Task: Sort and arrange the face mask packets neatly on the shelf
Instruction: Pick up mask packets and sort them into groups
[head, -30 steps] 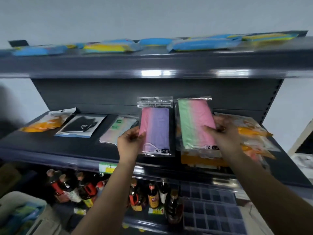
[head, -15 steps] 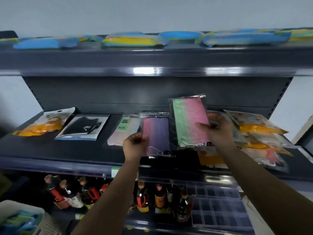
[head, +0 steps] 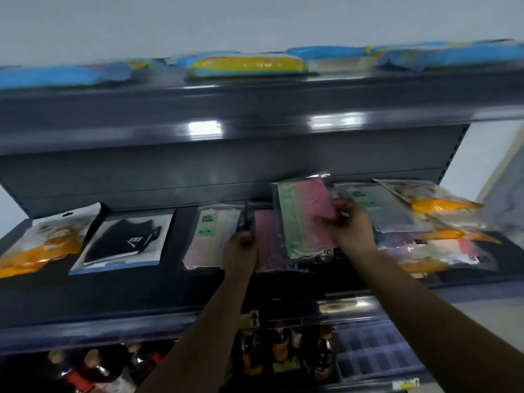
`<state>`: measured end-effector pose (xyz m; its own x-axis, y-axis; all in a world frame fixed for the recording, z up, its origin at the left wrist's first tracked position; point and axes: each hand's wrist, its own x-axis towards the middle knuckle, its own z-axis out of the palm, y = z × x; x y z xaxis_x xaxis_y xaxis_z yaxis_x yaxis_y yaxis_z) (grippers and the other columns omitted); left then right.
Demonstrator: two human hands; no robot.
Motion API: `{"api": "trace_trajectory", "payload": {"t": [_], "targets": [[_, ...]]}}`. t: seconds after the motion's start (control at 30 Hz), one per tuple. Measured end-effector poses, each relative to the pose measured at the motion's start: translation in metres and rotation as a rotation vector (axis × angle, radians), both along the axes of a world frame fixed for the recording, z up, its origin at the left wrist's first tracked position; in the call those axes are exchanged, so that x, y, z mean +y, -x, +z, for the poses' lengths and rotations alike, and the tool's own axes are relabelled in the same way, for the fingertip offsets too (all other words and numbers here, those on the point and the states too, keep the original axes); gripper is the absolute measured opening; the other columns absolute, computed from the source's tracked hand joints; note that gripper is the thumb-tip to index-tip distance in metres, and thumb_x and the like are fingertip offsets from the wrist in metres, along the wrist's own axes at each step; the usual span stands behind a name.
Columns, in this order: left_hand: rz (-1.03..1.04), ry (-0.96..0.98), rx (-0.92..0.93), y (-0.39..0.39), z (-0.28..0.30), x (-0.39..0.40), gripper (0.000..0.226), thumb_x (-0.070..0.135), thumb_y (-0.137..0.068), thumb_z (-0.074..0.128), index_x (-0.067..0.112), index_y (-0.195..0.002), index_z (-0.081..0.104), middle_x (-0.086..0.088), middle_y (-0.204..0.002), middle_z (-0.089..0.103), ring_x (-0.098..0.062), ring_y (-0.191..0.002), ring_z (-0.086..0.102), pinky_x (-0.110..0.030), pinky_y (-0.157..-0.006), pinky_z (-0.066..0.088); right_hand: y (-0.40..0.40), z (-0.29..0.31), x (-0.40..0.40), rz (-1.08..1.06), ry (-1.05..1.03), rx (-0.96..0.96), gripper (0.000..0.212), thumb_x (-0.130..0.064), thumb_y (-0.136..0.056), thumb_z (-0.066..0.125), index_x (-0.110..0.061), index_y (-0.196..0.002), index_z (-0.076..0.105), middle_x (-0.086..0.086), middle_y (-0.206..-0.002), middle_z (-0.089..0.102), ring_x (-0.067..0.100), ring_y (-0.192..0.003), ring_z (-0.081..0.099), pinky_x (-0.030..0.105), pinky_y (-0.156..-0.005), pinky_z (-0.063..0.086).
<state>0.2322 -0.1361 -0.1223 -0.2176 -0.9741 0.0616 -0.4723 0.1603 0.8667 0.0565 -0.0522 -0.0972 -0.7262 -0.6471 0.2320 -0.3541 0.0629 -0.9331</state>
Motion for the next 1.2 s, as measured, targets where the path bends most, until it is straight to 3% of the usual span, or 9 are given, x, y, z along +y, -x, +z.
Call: {"api": "trace_trajectory", "payload": {"t": [0.1,0.23,0.33,0.43,0.53,0.67,0.83,1.07,1.2], "targets": [[-0.043,-0.045,0.032,-0.003,-0.001,-0.001,0.015,0.005,-0.089,0.054,0.004,-0.097,0.067,-0.021,-0.114,0.065,-0.031,-0.104,0.060,-0.023,-0.069,0.032,-0.011,-0.007,-0.009,0.018,-0.089,0.095,0.024,-0.007,-0.070,0.076,-0.014,-0.086,0.059,0.009,-0.089,0.070,0.022,-0.084,0.066,0.037,-0.080,0.052],[-0.104,-0.154,0.081,-0.002,0.000,-0.005,0.029,0.014,-0.094,0.050,0.003,-0.118,0.061,-0.012,-0.122,0.061,-0.028,-0.116,0.054,-0.025,-0.084,0.037,-0.026,-0.009,-0.014,-0.009,-0.236,0.245,0.033,-0.010,-0.079,0.068,0.000,-0.110,0.062,0.018,-0.104,0.069,0.030,-0.098,0.065,0.028,-0.077,0.045],[-0.176,-0.229,0.059,-0.001,0.000,-0.007,0.032,0.012,-0.089,0.059,0.005,-0.120,0.058,-0.005,-0.107,0.062,-0.026,-0.106,0.059,-0.021,-0.079,0.039,-0.035,-0.009,-0.017,0.070,-0.360,0.301,0.040,-0.012,-0.084,0.059,0.001,-0.121,0.054,0.021,-0.117,0.062,0.033,-0.112,0.058,0.031,-0.087,0.042],[-0.246,-0.225,0.021,-0.002,-0.004,-0.007,0.035,0.001,-0.078,0.068,0.005,-0.112,0.060,-0.009,-0.097,0.065,-0.027,-0.087,0.065,-0.038,-0.084,0.052,-0.044,-0.016,-0.015,0.191,-0.600,0.459,0.057,-0.035,-0.091,0.031,-0.005,-0.140,0.036,0.018,-0.141,0.043,0.032,-0.132,0.040,0.033,-0.107,0.032],[-0.288,-0.162,-0.003,-0.001,-0.010,-0.007,0.037,0.004,-0.075,0.072,0.007,-0.110,0.062,-0.008,-0.100,0.066,-0.021,-0.095,0.063,-0.035,-0.089,0.050,-0.050,-0.025,-0.014,0.295,-0.709,0.460,0.052,-0.028,-0.095,0.044,-0.008,-0.142,0.034,0.014,-0.145,0.038,0.028,-0.133,0.038,0.033,-0.108,0.034],[-0.299,-0.117,-0.032,0.000,-0.009,-0.006,0.045,0.025,-0.070,0.072,0.011,-0.112,0.063,-0.009,-0.105,0.069,-0.024,-0.099,0.065,-0.042,-0.090,0.050,-0.047,-0.031,-0.015,0.324,-0.678,0.562,0.054,-0.035,-0.094,0.046,-0.007,-0.139,0.035,0.014,-0.142,0.041,0.028,-0.134,0.037,0.031,-0.108,0.035],[-0.286,0.014,-0.149,0.009,0.005,-0.006,0.032,0.009,-0.080,0.065,0.010,-0.112,0.063,-0.013,-0.110,0.067,-0.028,-0.102,0.062,-0.033,-0.086,0.048,-0.041,-0.009,-0.010,0.278,-0.594,0.596,0.053,-0.037,-0.086,0.042,-0.008,-0.129,0.050,0.017,-0.128,0.054,0.033,-0.120,0.049,0.034,-0.094,0.044],[-0.331,0.292,-0.242,0.063,0.041,0.013,0.043,0.019,-0.086,0.061,0.014,-0.128,0.054,-0.012,-0.123,0.063,-0.029,-0.112,0.059,-0.030,-0.092,0.043,0.014,0.040,0.028,0.028,-0.301,0.676,0.037,-0.018,-0.085,0.055,-0.005,-0.120,0.058,0.018,-0.118,0.060,0.035,-0.116,0.051,0.036,-0.095,0.043],[-0.369,0.356,-0.245,0.114,0.054,0.038,0.042,0.028,-0.088,0.058,0.018,-0.128,0.053,-0.008,-0.125,0.062,-0.027,-0.116,0.055,-0.033,-0.095,0.045,0.069,0.052,0.060,-0.049,-0.356,0.691,0.042,-0.023,-0.084,0.055,-0.008,-0.123,0.057,0.014,-0.123,0.058,0.032,-0.119,0.049,0.033,-0.097,0.041]]}}
